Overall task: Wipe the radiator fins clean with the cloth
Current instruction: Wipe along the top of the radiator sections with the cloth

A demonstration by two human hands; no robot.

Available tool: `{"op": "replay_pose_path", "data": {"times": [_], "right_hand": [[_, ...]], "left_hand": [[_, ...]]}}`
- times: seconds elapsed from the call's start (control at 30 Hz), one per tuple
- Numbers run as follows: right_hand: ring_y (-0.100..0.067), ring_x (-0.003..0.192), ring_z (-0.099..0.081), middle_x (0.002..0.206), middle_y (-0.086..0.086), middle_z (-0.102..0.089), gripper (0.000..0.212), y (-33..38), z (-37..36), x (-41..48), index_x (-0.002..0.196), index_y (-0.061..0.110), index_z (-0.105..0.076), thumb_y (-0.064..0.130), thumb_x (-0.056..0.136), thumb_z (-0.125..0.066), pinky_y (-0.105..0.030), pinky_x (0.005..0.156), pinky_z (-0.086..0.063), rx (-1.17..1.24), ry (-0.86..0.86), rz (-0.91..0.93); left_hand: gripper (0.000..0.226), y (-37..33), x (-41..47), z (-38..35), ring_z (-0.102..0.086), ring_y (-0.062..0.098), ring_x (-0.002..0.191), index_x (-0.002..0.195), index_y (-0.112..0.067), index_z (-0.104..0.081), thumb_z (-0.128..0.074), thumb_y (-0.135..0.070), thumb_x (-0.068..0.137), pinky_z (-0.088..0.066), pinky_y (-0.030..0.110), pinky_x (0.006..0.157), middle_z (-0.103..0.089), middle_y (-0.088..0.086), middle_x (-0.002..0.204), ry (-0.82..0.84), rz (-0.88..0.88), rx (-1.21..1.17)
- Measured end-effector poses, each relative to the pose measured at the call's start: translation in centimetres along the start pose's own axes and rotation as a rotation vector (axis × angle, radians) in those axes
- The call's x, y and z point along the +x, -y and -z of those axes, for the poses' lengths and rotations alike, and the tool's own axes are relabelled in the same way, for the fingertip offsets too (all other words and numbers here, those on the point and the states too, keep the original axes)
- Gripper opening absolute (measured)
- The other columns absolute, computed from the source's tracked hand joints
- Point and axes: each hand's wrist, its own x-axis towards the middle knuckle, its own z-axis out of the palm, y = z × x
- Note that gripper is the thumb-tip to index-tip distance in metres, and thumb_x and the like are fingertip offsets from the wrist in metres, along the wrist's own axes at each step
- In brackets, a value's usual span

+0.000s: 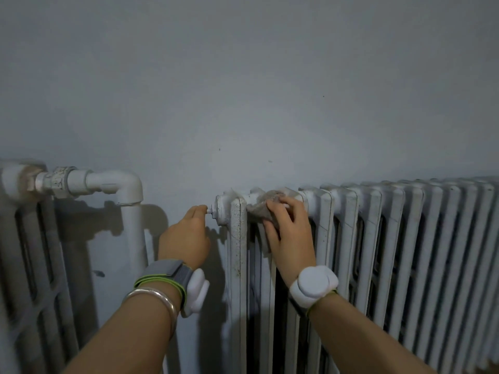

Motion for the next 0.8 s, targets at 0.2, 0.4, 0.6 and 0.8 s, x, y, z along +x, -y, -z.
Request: {"op": "replay_pose_path", "data": {"times": [0.2, 0.4, 0.6, 0.8], "right_hand": [[-0.021, 0.113, -0.047, 0.128, -0.001, -0.034, 0.035, -0.6, 0.1, -3.3, 0.116, 0.026, -0.047, 0.013, 0.087, -0.064, -0.023, 0.092, -0.040, 0.001, 0.125, -0.054], [-0.001, 0.099, -0.048, 0.114, 0.009, -0.039, 0.024, -1.2, 1.2, -5.7, 0.110, 0.026, -0.051, 0.022, 0.089, -0.063, -0.014, 0.087, -0.043, 0.057, 0.291, -0.080], [-0.002, 0.095, -0.050, 0.106, 0.002, -0.054, 0.026, 2.9, 3.5, 1.7, 0.114, 0.015, -0.065, 0.022, 0.089, -0.064, 0.001, 0.086, -0.030, 0.151, 0.039, -0.059], [-0.027, 0.095, -0.056, 0.102, -0.013, -0.060, 0.024, 5.4, -1.0, 10.7, 0.106, 0.014, -0.069, 0.029, 0.093, -0.054, -0.023, 0.075, -0.037, 0.008, 0.263, -0.091]], "left_hand": [[0.055, -0.3, -0.2, 0.3, -0.060, 0.034, 0.100, 0.141, -0.023, -0.032, -0.037, -0.005, 0.090, -0.049, 0.039, 0.076, -0.040, -0.001, 0.145, 0.012, 0.019, -0.005], [0.055, -0.1, -0.1, 0.5, -0.060, 0.033, 0.099, 0.141, -0.023, -0.032, -0.038, -0.005, 0.089, -0.048, 0.038, 0.074, -0.040, -0.001, 0.145, 0.024, 0.015, -0.005], [0.055, 0.2, 0.2, 0.1, -0.060, 0.032, 0.100, 0.140, -0.023, -0.031, -0.039, -0.005, 0.089, -0.052, 0.040, 0.078, -0.037, -0.002, 0.147, 0.037, 0.004, -0.029], [0.054, 0.2, 0.0, 0.2, -0.060, 0.031, 0.099, 0.140, -0.023, -0.032, -0.039, -0.006, 0.089, -0.050, 0.038, 0.075, -0.037, -0.005, 0.146, 0.008, -0.010, -0.036]]}}
